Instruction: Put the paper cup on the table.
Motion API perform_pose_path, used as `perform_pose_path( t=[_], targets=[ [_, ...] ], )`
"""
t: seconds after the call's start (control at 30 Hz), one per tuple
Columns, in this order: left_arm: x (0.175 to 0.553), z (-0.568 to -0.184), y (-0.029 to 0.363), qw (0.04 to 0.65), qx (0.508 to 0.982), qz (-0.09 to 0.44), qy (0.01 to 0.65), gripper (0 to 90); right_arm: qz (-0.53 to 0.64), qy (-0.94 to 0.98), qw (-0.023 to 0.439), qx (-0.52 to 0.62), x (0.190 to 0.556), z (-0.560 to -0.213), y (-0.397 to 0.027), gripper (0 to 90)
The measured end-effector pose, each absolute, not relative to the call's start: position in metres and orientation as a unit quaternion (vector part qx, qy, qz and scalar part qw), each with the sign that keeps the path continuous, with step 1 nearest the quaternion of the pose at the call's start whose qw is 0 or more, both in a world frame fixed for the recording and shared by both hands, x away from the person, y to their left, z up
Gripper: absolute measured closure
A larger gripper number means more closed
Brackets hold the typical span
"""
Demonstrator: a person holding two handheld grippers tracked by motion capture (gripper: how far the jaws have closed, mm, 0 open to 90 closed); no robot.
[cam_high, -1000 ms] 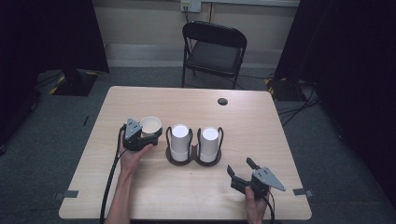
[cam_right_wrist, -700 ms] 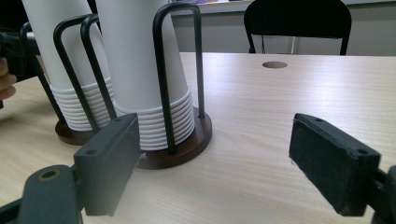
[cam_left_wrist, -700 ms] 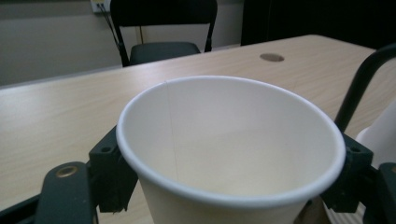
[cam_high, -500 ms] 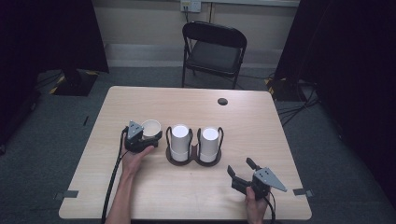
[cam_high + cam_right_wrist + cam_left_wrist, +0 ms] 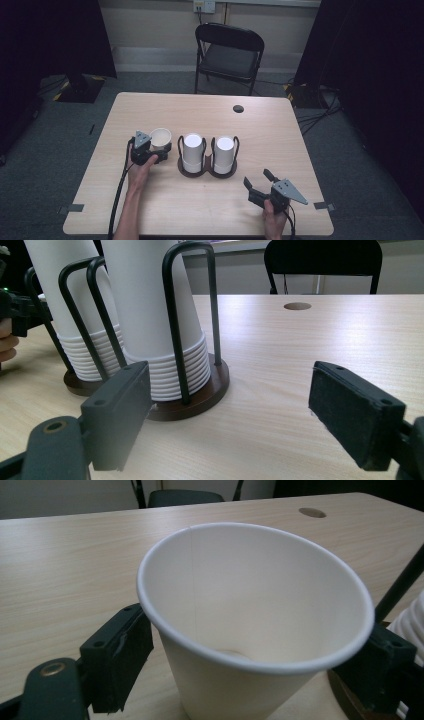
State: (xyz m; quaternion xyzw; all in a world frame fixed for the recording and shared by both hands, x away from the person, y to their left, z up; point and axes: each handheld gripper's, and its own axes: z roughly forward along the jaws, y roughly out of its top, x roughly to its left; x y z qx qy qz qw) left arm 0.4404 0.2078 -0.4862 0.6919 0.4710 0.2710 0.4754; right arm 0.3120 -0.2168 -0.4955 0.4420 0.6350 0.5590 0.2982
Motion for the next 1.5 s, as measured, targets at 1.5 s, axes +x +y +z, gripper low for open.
perform_pose_path(
  t=[1.5],
  targets=[
    [0.3,-0.481,0.181,0.498,0.67,0.324,0.445,15.5,0.554,0.641,0.3,0.439,0.311,-0.495,-0.215,17.7]
  ],
)
